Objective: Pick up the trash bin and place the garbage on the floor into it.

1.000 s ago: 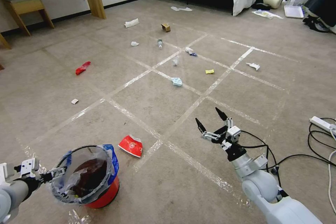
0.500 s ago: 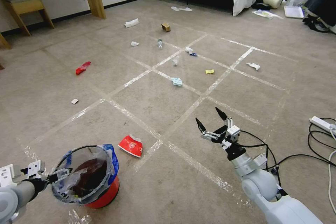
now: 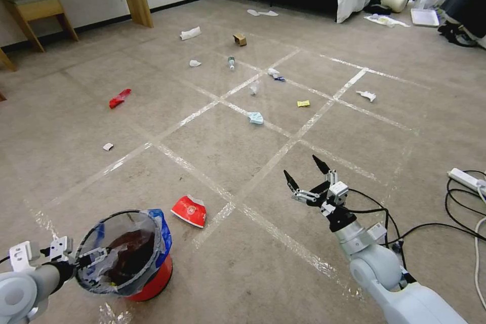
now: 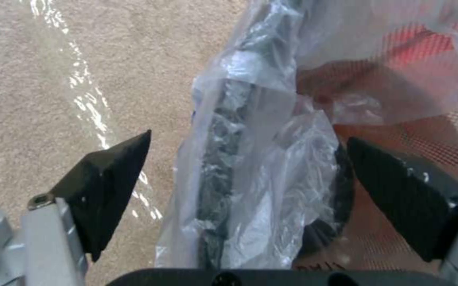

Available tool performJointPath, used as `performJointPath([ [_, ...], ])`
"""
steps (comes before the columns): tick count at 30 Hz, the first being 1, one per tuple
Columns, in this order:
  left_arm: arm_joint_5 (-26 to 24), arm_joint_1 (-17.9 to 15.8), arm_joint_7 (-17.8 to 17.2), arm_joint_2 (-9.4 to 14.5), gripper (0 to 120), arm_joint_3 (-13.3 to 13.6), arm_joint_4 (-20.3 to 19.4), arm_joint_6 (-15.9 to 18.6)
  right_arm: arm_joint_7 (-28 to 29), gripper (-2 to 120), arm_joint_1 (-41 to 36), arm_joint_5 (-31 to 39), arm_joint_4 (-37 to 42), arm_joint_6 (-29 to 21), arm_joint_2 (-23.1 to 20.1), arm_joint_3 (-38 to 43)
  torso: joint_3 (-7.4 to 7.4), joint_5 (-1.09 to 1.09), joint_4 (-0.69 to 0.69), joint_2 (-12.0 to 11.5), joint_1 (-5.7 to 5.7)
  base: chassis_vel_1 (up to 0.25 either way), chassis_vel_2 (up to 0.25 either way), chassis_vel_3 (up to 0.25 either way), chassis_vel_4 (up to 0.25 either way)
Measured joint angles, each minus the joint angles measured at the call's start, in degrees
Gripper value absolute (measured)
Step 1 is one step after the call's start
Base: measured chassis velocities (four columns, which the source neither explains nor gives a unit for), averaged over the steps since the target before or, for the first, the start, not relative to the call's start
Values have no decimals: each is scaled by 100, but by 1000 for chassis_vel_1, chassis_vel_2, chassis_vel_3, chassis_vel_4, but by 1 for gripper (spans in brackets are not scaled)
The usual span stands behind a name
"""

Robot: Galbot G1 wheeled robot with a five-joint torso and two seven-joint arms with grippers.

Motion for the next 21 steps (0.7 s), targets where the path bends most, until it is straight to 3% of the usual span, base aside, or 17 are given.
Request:
performJointPath([
  [12,-49,-19,-53,-126,88,8,87,-36,-8,100,40,30,-6,16,-13,-5,-1,5,1,1,0,0,0,0,0],
  [17,-258,-57,-272,-174,69,67,89,-20,-3,100,18,31,12,30,-17,15,-2,8,1,2,-1,0,0,0,0],
  [21,-364,-57,-378,-188,61,73,75,1,2,100,2,31,16,43,-26,41,-2,7,2,1,-1,0,0,0,0],
])
